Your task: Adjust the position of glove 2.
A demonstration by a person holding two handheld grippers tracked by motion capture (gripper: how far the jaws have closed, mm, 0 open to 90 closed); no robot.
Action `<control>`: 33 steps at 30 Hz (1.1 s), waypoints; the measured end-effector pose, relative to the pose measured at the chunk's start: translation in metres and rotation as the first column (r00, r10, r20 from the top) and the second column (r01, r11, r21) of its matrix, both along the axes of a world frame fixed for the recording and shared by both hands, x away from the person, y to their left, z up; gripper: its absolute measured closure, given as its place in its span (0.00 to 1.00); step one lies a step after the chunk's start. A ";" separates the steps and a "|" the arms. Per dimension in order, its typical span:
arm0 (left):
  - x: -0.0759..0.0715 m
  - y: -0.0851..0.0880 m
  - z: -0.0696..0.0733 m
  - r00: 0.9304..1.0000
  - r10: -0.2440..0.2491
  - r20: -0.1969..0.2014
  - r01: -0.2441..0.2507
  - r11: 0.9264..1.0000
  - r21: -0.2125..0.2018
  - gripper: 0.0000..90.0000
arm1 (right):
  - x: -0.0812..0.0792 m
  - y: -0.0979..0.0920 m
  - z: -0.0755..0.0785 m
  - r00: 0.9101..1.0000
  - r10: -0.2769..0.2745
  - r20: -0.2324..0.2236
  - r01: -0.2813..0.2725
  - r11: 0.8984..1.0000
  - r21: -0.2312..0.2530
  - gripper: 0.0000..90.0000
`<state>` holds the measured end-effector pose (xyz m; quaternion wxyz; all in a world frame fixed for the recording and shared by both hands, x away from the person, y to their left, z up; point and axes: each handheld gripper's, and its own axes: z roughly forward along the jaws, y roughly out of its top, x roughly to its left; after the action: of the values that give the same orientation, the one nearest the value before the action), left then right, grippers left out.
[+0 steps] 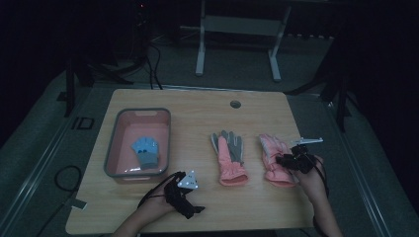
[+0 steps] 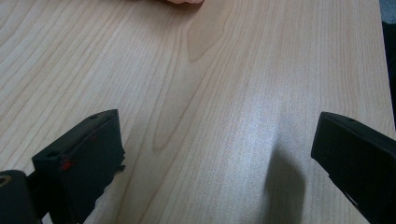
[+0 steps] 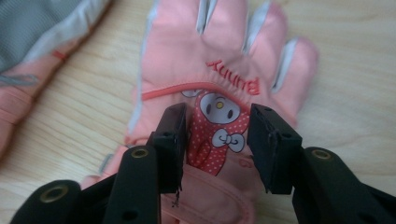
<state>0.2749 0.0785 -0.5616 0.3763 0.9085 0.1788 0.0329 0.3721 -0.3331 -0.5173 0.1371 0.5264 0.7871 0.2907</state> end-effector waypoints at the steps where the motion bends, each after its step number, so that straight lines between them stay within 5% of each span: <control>1: 0.000 0.000 0.000 1.000 0.000 0.001 0.000 1.000 0.001 0.03 | 0.001 -0.001 -0.003 1.000 -0.003 -0.005 0.003 1.000 0.014 0.65; 4: 0.000 0.000 0.000 1.000 0.000 0.001 0.000 1.000 0.001 0.03 | 0.001 -0.001 -0.006 1.000 0.002 -0.010 -0.001 0.999 0.039 0.74; 10: 0.000 0.000 0.000 1.000 -0.001 0.001 0.001 1.000 0.003 0.03 | -0.004 0.006 -0.008 1.000 0.019 0.021 -0.019 1.000 0.011 0.87; 15: 0.000 0.000 0.000 1.000 0.000 0.001 0.000 1.000 0.002 0.03 | -0.010 0.009 -0.006 0.998 -0.022 0.053 0.022 1.000 0.012 0.99; 26: -0.001 0.000 0.001 1.000 -0.004 0.005 0.004 1.000 -0.004 0.03 | -0.026 0.035 0.060 0.988 -0.063 0.142 0.061 0.998 0.018 0.99; 33: 0.000 0.000 0.002 1.000 0.000 0.005 0.000 1.000 -0.012 0.03 | -0.033 0.077 0.103 0.978 -0.014 0.208 0.002 0.998 0.058 0.99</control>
<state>0.2748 0.0788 -0.5601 0.3820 0.9062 0.1783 0.0340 0.3390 -0.2565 -0.4146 0.2048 0.4998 0.7576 0.3664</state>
